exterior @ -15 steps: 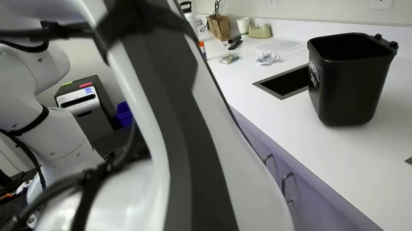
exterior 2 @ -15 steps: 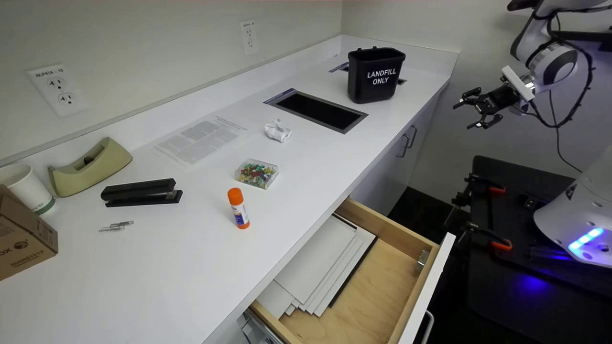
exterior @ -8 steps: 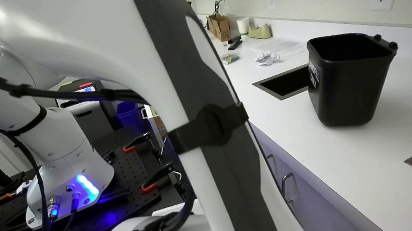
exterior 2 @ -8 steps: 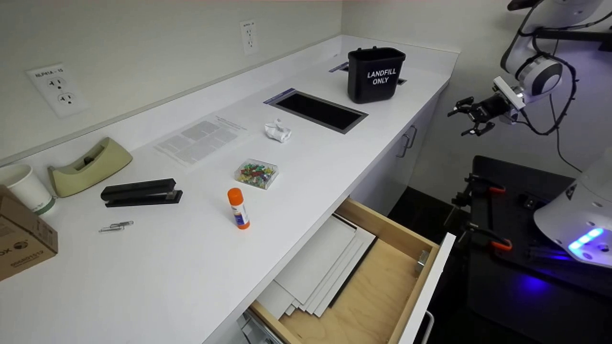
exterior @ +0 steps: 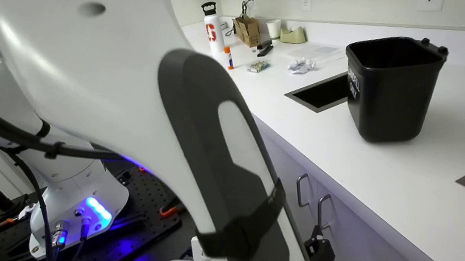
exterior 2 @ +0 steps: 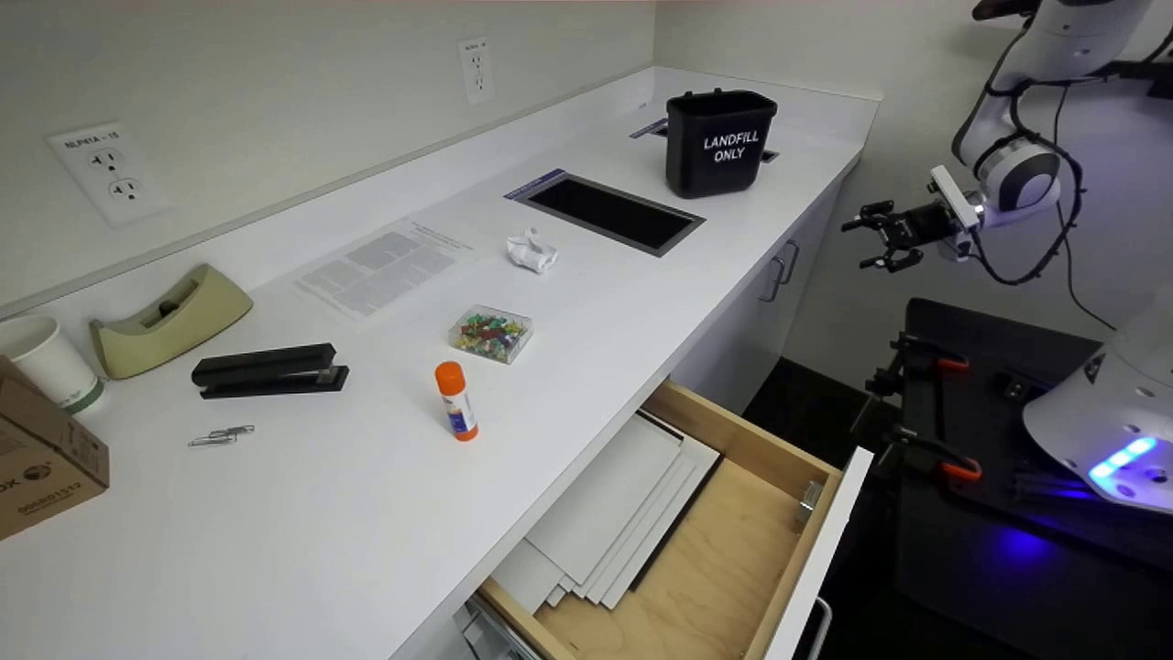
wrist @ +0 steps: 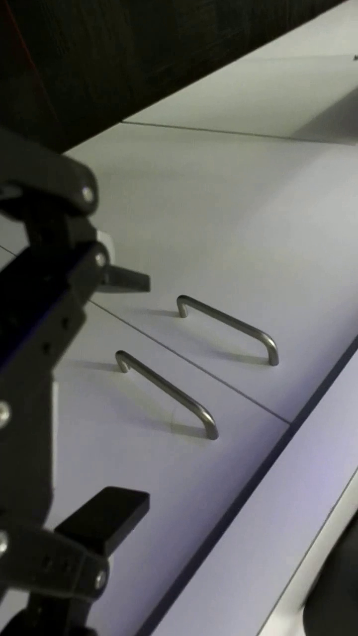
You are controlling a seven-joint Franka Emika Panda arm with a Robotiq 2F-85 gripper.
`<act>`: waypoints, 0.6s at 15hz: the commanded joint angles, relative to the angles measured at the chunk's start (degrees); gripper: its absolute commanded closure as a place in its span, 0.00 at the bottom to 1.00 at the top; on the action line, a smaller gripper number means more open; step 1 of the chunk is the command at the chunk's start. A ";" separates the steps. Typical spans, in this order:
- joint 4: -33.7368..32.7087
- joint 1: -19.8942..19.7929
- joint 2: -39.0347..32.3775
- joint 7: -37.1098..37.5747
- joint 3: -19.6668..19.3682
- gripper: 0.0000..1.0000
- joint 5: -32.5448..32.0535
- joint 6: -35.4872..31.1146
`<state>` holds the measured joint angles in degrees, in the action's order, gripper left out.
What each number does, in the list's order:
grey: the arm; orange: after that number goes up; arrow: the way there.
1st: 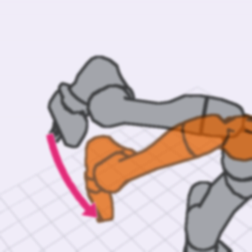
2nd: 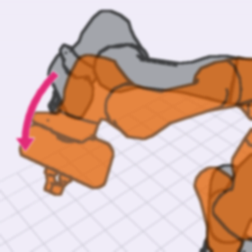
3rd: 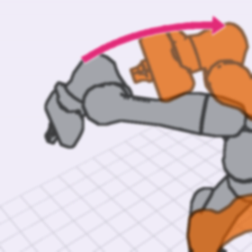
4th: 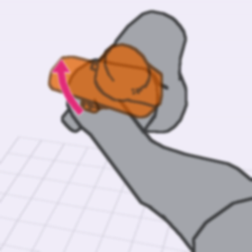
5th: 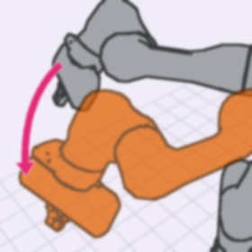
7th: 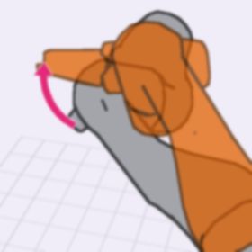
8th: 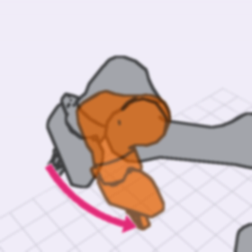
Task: Open the bottom cabinet door
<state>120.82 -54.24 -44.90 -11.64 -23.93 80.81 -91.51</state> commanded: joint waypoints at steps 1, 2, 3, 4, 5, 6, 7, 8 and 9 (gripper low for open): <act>-2.89 -3.31 -5.07 2.35 2.65 0.00 5.73 3.45; -3.65 -3.84 -6.56 2.99 3.28 0.00 6.83 4.42; -4.29 -4.20 -7.79 3.72 3.75 0.00 7.94 5.04; -4.95 -4.49 -9.03 4.56 4.24 0.00 8.68 6.24; -5.55 -4.64 -10.07 5.16 4.58 0.00 9.21 7.30; -6.18 -4.74 -11.04 5.19 5.00 0.00 9.81 8.33; -6.99 -4.81 -12.05 5.29 5.37 0.00 10.36 9.42; -7.73 -4.47 -12.94 5.73 5.58 0.00 10.76 10.01; -8.28 -4.26 -13.61 6.03 5.73 0.00 11.08 10.73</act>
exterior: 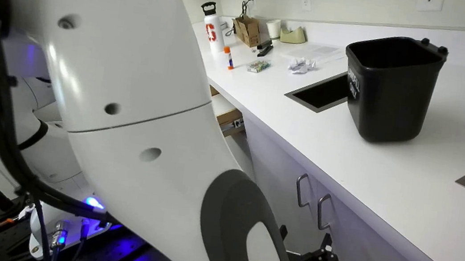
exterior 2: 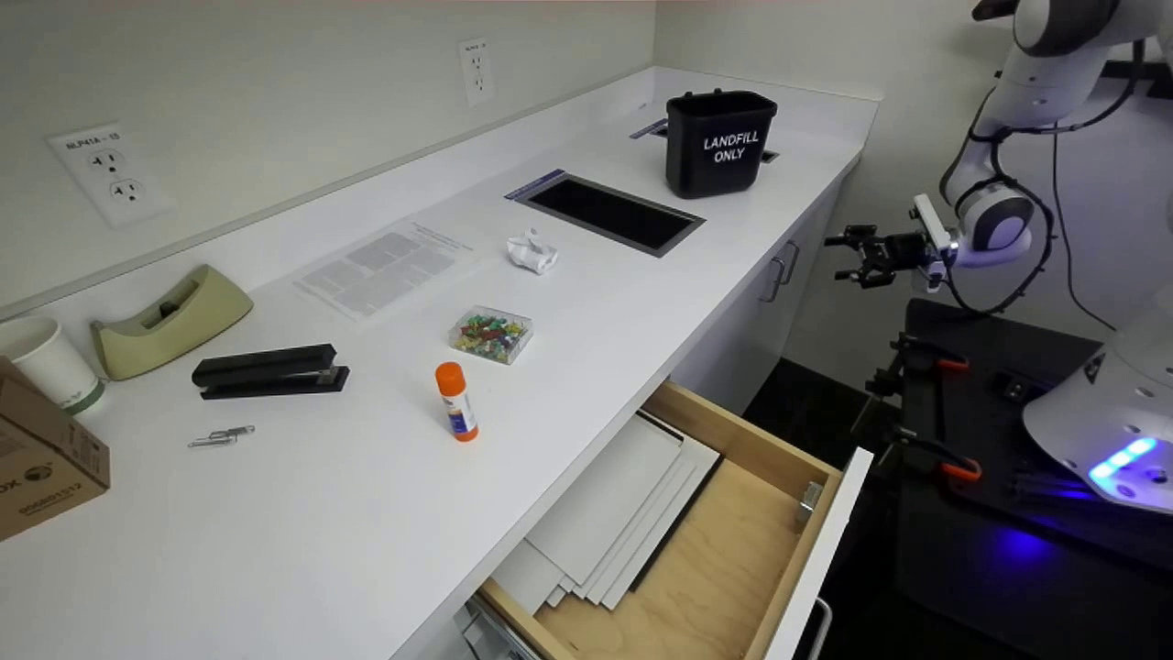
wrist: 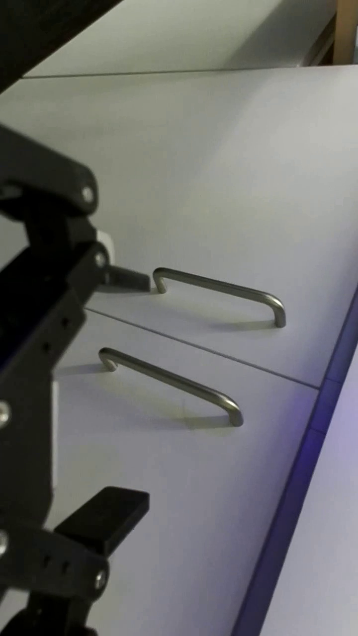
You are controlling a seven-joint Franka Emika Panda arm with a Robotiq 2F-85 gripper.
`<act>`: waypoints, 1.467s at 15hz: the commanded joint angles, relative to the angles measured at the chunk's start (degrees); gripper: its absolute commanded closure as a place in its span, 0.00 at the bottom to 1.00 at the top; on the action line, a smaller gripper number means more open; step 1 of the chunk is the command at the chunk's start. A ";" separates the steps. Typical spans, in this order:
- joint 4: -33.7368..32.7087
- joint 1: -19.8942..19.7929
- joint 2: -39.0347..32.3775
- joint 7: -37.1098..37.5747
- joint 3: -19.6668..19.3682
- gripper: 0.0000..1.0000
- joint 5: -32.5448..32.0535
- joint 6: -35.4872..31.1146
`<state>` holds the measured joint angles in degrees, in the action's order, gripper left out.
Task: Open the bottom cabinet door
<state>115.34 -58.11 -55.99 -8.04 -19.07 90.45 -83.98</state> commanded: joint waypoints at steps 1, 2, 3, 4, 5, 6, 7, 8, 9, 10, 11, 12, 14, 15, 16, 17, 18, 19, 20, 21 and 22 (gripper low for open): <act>-3.51 -0.12 -3.15 3.28 1.11 0.00 1.54 3.78; -3.90 0.17 -3.44 3.67 1.23 0.00 1.65 4.23; -4.38 0.39 -3.75 4.52 1.36 0.00 1.69 4.80; -4.45 0.69 -3.67 5.18 1.56 0.00 2.02 4.88; -4.60 0.85 -3.67 5.93 1.77 0.00 2.36 4.88; -4.51 1.05 -3.55 6.80 2.05 0.00 3.12 4.54; -4.42 1.19 -3.48 7.46 2.28 0.00 3.93 4.23; -4.05 1.44 -3.29 8.46 2.49 0.00 5.06 3.89; -3.59 1.86 -3.17 9.08 2.54 0.00 6.04 3.59; -3.11 2.40 -3.09 9.45 2.52 0.00 6.78 3.32; -2.55 2.98 -3.00 9.89 2.42 0.00 7.30 3.05; -1.97 3.50 -2.95 10.31 2.32 0.00 7.44 3.24; -1.01 4.38 -3.00 10.20 2.19 0.00 7.83 3.34; -0.53 4.87 -3.10 10.10 2.08 0.00 8.02 3.20; -0.05 5.31 -3.20 9.96 2.02 0.00 8.23 3.22; 0.46 5.65 -3.32 9.79 2.01 0.00 8.51 3.34; 0.91 5.89 -3.42 9.76 2.04 0.25 8.77 3.56; 1.32 6.20 -3.48 9.54 2.06 0.28 9.26 3.58; 1.71 6.51 -3.49 9.54 2.00 0.34 9.63 3.65; 2.09 6.73 -3.47 9.37 1.97 0.41 10.05 3.85; 2.37 6.92 -3.45 9.41 1.91 0.51 10.36 4.01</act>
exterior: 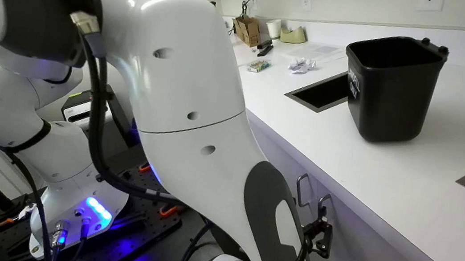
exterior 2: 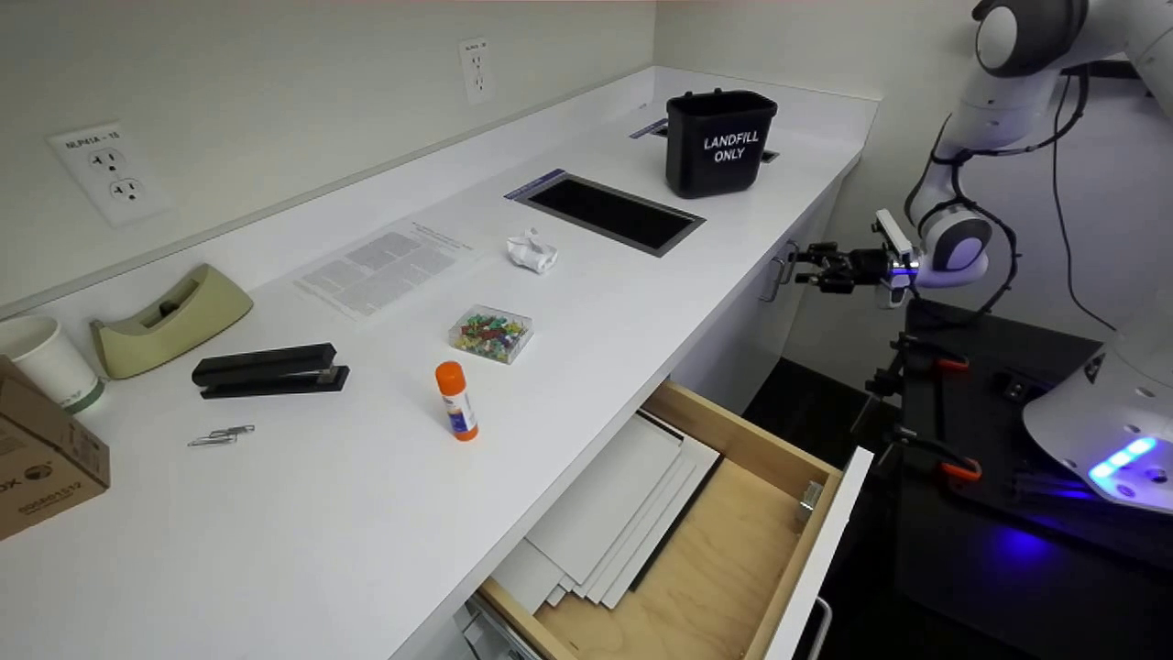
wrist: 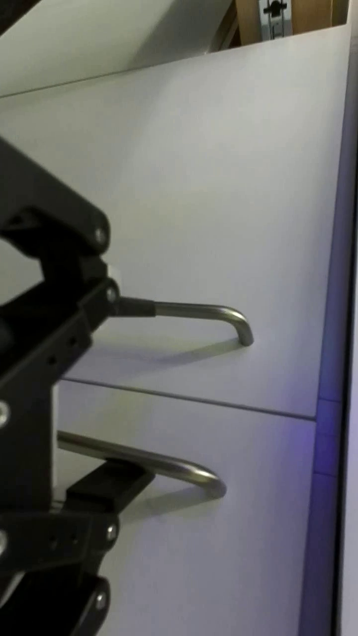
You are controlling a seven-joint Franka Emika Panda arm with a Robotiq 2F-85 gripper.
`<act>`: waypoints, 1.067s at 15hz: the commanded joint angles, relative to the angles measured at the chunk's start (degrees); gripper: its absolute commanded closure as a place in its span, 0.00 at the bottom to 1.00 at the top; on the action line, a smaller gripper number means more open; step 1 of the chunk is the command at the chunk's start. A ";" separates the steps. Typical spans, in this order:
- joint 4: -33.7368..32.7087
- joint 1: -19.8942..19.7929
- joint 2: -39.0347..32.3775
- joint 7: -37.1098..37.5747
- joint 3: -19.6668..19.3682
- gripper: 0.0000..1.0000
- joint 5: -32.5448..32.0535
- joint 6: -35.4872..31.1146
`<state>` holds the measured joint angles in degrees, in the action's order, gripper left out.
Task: Open the bottom cabinet door
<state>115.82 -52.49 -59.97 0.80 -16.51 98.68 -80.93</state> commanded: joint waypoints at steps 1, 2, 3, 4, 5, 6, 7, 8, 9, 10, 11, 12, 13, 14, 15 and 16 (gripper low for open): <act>1.96 1.29 0.55 0.64 -0.71 0.58 3.01 1.05; 1.97 1.25 0.57 0.63 -0.80 0.65 3.53 1.13; 2.02 1.20 0.68 0.59 -0.94 0.72 4.00 1.14; 2.01 1.15 0.77 0.54 -1.15 0.80 4.41 1.14; 2.03 1.10 0.84 0.57 -1.39 0.87 4.74 1.17; 2.05 1.03 0.91 0.52 -1.62 0.95 4.99 1.25; 2.07 0.97 0.99 0.48 -1.94 0.99 5.09 1.24; 2.03 0.92 1.02 0.49 -2.19 1.00 5.13 1.27; 1.98 0.92 0.93 1.24 -2.41 1.00 4.92 1.29; 1.99 0.98 0.95 1.62 -2.62 0.97 4.66 1.24; 2.05 0.97 1.03 1.74 -2.99 0.98 4.25 1.27; 2.16 0.76 1.19 1.58 -3.67 0.97 3.33 1.72; 2.30 0.62 1.38 1.63 -4.37 0.97 2.49 1.96; 2.32 0.25 1.52 1.67 -5.48 0.97 1.03 2.50; 2.28 -0.05 1.59 1.71 -6.57 0.97 -0.44 2.93; 2.18 -0.31 1.62 1.62 -7.72 0.97 -2.04 3.24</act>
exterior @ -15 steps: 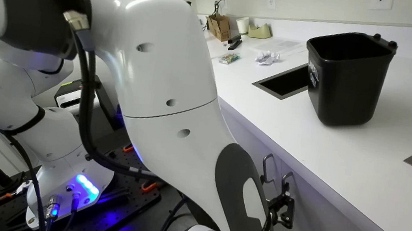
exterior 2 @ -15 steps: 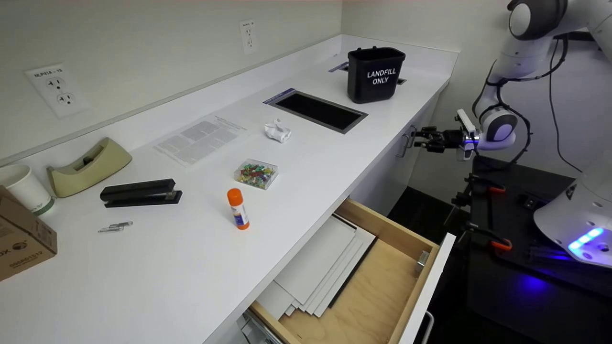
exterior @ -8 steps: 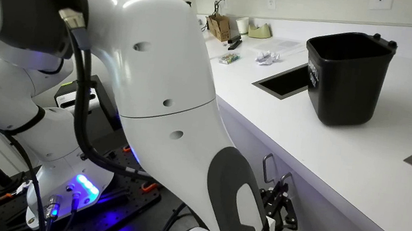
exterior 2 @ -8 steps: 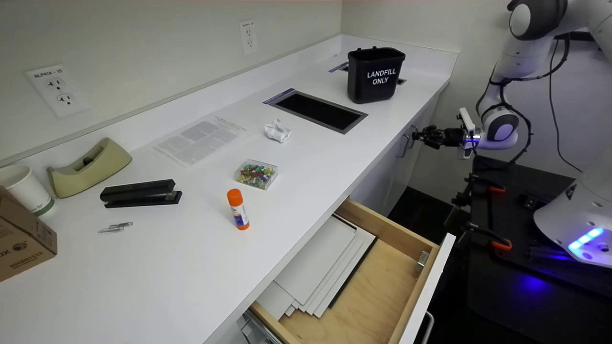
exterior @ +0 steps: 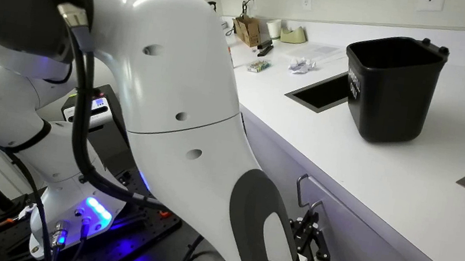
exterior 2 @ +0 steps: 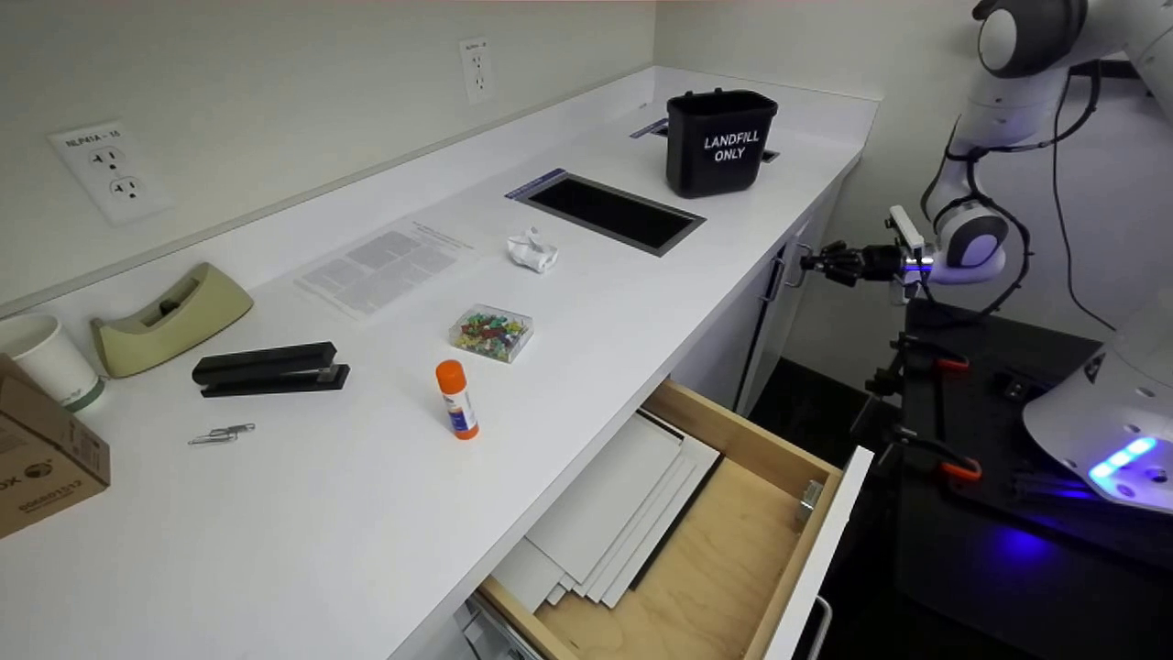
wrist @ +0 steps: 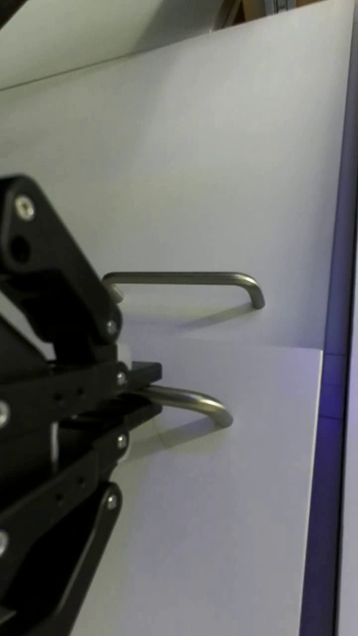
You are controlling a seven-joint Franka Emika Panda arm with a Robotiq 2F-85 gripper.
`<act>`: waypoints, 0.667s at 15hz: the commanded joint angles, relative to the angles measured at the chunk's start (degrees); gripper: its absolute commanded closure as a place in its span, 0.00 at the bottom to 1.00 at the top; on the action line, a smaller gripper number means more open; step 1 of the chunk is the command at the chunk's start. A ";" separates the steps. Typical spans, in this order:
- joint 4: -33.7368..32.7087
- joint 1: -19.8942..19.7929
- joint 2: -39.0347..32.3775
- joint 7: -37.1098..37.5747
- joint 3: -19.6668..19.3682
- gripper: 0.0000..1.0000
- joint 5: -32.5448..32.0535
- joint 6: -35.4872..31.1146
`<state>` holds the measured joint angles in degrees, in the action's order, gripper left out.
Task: Open the bottom cabinet door
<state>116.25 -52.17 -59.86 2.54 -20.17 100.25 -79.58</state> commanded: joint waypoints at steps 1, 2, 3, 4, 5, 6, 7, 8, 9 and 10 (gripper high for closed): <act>1.52 -1.13 1.46 -0.12 -5.40 0.97 -5.69 2.63; 1.27 -1.61 1.36 -0.34 -6.72 0.97 -7.73 3.32; 1.07 -1.98 1.33 -0.57 -7.89 0.97 -9.30 3.45; 0.46 -2.72 1.05 -0.63 -9.05 0.97 -11.18 3.82; 0.12 -3.38 0.93 -0.73 -9.90 0.97 -12.50 3.85; 0.02 -4.03 0.99 -0.92 -10.83 0.97 -13.73 3.59; -0.21 -4.84 0.93 -0.98 -11.56 0.97 -14.68 3.36; -0.57 -5.74 0.82 -0.97 -12.19 0.97 -15.74 3.31; -0.93 -6.57 0.69 -1.06 -12.74 0.97 -16.18 2.82; -1.44 -7.51 0.47 -0.89 -13.30 0.97 -16.54 2.39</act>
<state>116.41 -56.34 -59.82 1.49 -31.74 84.54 -76.11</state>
